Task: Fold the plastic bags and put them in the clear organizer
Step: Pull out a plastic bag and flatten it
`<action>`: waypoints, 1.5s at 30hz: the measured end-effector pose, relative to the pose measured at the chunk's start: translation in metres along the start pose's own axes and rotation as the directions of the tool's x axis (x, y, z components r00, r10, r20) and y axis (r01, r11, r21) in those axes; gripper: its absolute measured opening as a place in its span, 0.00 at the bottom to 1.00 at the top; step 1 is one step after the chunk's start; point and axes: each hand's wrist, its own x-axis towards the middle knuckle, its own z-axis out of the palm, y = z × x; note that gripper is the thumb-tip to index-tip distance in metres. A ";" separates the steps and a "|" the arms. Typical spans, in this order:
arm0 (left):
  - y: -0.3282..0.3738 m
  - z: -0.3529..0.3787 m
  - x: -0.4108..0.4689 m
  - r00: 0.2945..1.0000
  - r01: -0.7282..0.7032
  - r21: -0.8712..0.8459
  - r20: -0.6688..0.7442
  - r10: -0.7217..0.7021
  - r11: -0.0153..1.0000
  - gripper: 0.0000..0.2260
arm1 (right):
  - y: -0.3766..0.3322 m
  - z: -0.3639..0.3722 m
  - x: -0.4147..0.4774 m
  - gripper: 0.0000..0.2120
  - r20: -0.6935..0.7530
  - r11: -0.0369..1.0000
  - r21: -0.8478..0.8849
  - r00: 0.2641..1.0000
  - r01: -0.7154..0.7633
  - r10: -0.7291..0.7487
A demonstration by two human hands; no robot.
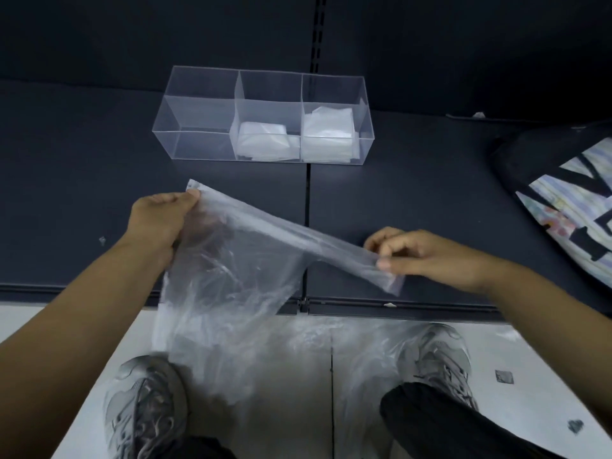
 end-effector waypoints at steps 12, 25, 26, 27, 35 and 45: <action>0.024 0.021 0.007 0.994 0.043 -0.020 0.102 -0.040 0.999 0.07 | 0.011 -0.054 0.043 0.05 -0.840 0.956 0.287 0.495 0.059 0.221; -0.038 -0.040 -0.088 0.889 0.361 -0.131 0.348 -0.298 0.923 0.20 | -0.044 0.144 0.000 0.24 -0.275 0.999 -0.009 0.960 0.046 -0.046; -0.040 -0.038 -0.094 0.884 0.366 -0.133 0.360 -0.299 0.921 0.19 | -0.046 0.150 0.005 0.22 -0.320 0.999 -0.020 0.946 0.037 -0.041; -0.042 -0.035 -0.099 0.880 0.371 -0.139 0.368 -0.300 0.918 0.18 | -0.049 0.156 0.009 0.19 -0.355 0.999 -0.024 0.934 0.032 -0.038; -0.045 -0.036 -0.091 0.908 0.374 -0.259 0.298 -0.295 0.891 0.10 | -0.034 0.103 0.008 0.10 -0.186 0.949 0.316 0.981 0.010 0.052; -0.052 -0.036 -0.070 0.931 0.322 -0.219 0.250 -0.266 0.921 0.08 | 0.017 0.001 -0.027 0.20 0.007 0.959 0.266 0.995 -0.102 0.103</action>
